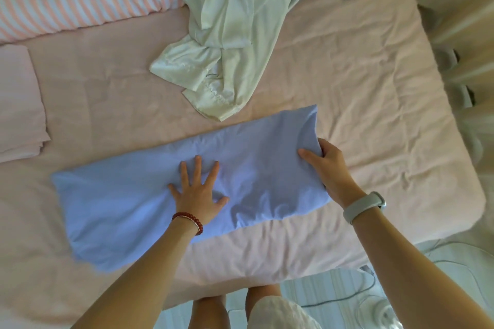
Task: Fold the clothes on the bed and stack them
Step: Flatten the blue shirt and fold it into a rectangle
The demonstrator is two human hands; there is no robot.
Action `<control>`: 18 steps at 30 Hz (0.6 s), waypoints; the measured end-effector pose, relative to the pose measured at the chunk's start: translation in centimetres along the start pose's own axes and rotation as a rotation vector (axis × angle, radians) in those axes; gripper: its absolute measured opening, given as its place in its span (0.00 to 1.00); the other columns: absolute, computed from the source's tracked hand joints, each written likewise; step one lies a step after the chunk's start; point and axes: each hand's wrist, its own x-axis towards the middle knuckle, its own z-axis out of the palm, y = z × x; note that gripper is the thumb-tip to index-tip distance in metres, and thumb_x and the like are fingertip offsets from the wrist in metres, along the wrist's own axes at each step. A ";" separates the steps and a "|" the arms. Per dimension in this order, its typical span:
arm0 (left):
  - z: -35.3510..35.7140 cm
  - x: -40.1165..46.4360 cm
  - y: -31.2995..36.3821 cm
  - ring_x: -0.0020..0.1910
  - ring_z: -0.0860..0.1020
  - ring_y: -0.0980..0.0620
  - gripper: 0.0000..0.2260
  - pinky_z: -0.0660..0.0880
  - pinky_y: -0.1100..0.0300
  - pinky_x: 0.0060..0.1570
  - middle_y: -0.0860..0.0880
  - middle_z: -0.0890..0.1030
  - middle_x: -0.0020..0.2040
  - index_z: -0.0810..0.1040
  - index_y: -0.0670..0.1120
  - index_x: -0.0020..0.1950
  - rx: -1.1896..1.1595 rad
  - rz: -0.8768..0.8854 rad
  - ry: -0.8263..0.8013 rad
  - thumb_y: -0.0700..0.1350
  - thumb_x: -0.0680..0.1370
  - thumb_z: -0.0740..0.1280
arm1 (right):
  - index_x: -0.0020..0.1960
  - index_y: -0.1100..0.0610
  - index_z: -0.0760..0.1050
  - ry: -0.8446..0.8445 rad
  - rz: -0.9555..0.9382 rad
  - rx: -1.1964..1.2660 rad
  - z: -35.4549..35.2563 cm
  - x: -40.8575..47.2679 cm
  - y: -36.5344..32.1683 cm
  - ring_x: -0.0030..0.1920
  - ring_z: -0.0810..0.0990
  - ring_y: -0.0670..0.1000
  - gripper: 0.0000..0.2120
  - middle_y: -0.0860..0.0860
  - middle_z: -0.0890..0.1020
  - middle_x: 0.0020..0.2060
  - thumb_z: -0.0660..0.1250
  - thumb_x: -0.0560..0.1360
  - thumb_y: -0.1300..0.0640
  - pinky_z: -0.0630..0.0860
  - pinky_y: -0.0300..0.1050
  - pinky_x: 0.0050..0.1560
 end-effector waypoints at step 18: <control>-2.2 -11.0 -21.9 0.49 0.77 0.46 0.10 0.73 0.52 0.53 0.46 0.79 0.48 0.76 0.46 0.51 -1.997 -0.555 0.063 0.48 0.80 0.57 | 0.37 0.56 0.65 -0.474 -0.282 -0.298 31.8 -13.0 -3.7 0.32 0.66 0.52 0.09 0.52 0.71 0.30 0.61 0.75 0.62 0.62 0.37 0.27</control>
